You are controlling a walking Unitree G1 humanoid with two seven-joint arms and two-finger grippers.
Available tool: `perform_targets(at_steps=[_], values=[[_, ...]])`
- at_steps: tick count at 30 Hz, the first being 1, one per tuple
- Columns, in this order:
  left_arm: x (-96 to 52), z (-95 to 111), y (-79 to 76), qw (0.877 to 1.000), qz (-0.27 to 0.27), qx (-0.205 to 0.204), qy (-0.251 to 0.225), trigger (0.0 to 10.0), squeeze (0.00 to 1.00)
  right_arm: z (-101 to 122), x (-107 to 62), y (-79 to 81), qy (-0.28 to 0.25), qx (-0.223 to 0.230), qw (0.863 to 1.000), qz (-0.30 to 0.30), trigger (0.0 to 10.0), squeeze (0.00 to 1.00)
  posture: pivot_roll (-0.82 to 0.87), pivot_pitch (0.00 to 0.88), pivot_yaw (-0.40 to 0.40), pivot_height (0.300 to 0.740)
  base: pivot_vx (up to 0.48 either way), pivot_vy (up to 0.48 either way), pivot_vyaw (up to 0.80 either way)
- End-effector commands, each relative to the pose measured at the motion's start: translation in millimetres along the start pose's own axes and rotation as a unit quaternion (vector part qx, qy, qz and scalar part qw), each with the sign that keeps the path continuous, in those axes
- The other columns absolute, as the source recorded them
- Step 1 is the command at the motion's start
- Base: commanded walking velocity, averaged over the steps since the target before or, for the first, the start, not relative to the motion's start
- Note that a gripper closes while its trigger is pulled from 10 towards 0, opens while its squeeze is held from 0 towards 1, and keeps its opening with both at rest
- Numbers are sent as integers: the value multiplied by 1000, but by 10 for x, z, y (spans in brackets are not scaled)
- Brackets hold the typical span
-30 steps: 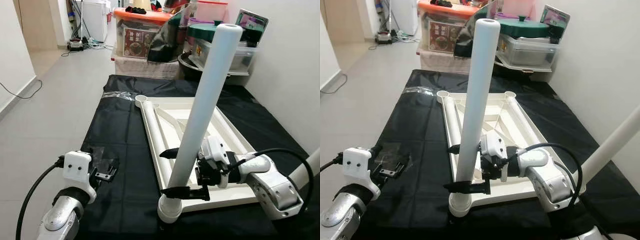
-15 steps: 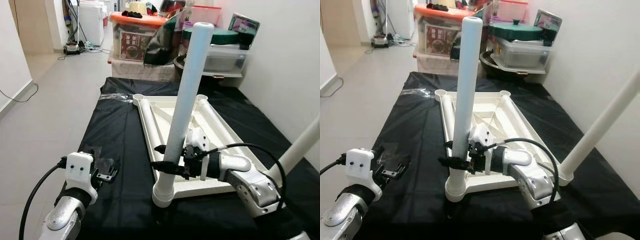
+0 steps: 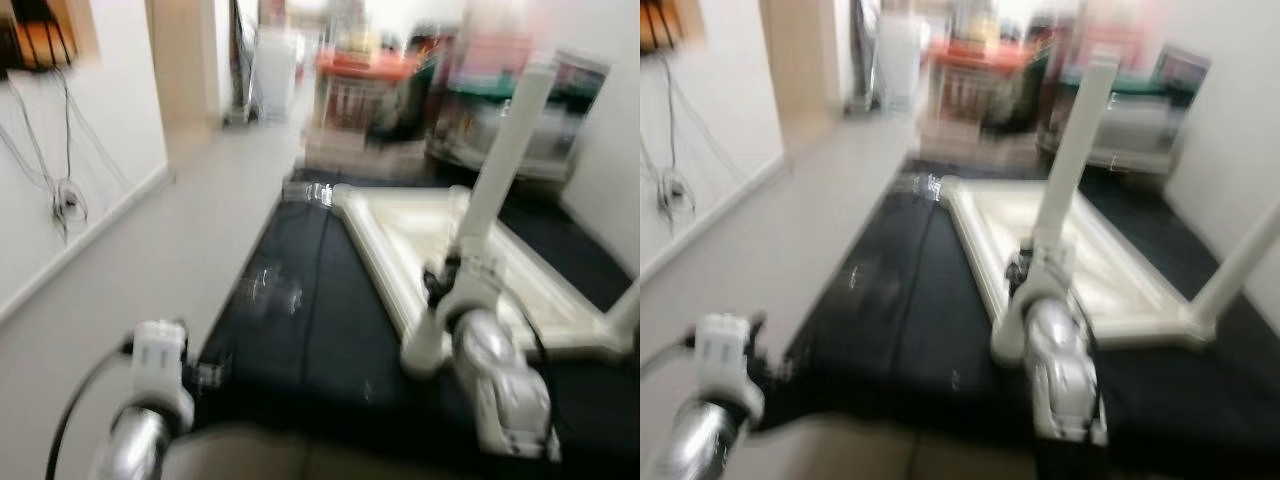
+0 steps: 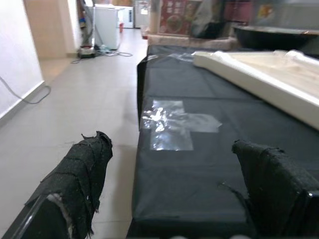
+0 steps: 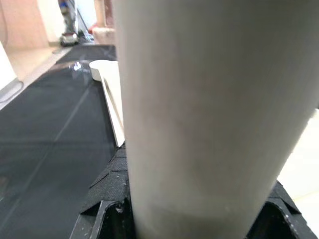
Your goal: Building children table
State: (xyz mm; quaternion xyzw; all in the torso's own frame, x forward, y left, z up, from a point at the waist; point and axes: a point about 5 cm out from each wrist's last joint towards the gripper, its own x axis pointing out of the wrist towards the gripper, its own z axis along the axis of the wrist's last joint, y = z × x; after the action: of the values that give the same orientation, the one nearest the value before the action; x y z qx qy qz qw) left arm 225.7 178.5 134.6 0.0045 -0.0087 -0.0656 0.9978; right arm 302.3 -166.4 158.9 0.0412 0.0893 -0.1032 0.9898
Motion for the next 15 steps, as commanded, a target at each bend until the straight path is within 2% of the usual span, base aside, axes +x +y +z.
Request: perform_targets(at_steps=[1, 4, 5, 7, 8, 11, 12, 14, 15], values=[[25, 18, -46, 1000, -11, 3, -3, 10000, 0, -95, -10, 24, 29, -11, 1000, -4, 0, 0, 128, 0, -135, 740, 0, 0, 0], [25, 12, -47, 1000, -11, 3, -2, 10000, 0, -102, 13, 102, 37, -17, 999, 10, 0, 0, 128, 0, -135, 740, 0, 0, 0], [27, 8, -49, 1000, -11, 3, -2, 10000, 0, -105, 47, 139, 52, -12, 998, 22, 10000, 0, 128, 0, -135, 740, 0, 0, 0], [28, 3, -51, 1000, -11, 3, -1, 10000, 0, -6, 56, 261, 30, 9, 996, 81, 10000, 0, 128, 0, -135, 740, 0, 0, 0], [30, 1, -52, 1000, -10, 3, -1, 10000, 0, 29, 43, 304, 26, 18, 996, 84, 10000, 1000, 128, 0, -135, 740, 0, 0, 0], [28, 0, -52, 1000, -10, 3, -1, 10000, 0, 113, 21, 368, 7, 28, 994, 108, 10000, 1000, 129, 0, -140, 740, 0, 0, 0], [24, -1, -52, 1000, -10, 3, -1, 10000, 0, 201, -4, 417, -11, 43, 991, 127, 10000, 1000, 128, 0, -140, 740, 0, 0, 0], [29, -3, -59, 1000, -10, 3, -1, 10000, 0, 401, -87, 597, -47, 42, 964, 257, 10000, 1000, 126, 0, -138, 740, 0, 0, 0], [29, -3, -59, 1000, -10, 3, -1, 10000, 0, 401, -87, 597, -47, 42, 964, 257, 10000, 1000, 126, 0, -138, 740, 0, 0, 0]])
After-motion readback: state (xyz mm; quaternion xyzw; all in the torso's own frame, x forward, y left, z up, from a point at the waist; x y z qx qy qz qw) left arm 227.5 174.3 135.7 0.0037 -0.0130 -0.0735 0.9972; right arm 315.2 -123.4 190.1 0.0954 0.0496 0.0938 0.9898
